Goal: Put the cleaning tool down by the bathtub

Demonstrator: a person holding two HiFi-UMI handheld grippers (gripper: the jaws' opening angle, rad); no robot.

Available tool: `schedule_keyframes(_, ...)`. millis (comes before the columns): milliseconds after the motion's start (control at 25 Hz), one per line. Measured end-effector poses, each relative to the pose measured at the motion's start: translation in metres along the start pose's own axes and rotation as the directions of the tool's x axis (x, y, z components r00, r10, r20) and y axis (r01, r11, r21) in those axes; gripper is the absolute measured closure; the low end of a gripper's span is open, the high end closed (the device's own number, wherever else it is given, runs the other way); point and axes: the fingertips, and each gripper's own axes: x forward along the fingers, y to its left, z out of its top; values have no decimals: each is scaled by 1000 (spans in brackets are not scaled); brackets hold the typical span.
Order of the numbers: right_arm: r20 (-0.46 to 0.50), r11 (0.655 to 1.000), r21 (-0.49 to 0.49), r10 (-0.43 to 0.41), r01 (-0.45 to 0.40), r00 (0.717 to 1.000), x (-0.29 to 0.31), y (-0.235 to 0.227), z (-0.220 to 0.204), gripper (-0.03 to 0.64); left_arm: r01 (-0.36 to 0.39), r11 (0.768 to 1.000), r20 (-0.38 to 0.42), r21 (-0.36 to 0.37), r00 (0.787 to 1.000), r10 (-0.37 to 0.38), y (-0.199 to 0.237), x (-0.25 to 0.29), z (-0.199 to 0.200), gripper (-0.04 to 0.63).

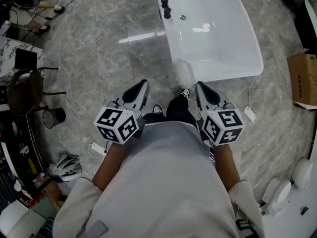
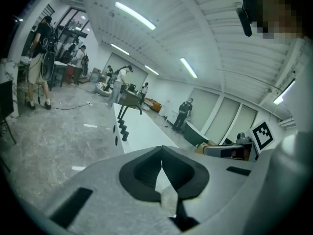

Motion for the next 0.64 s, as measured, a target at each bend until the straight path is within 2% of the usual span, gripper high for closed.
schedule_keyframes(640, 17, 999, -36, -3, 3, 1000, -7, 11, 5, 606, -3, 1000, -7, 11, 1000, 3, 6, -12, -8, 586)
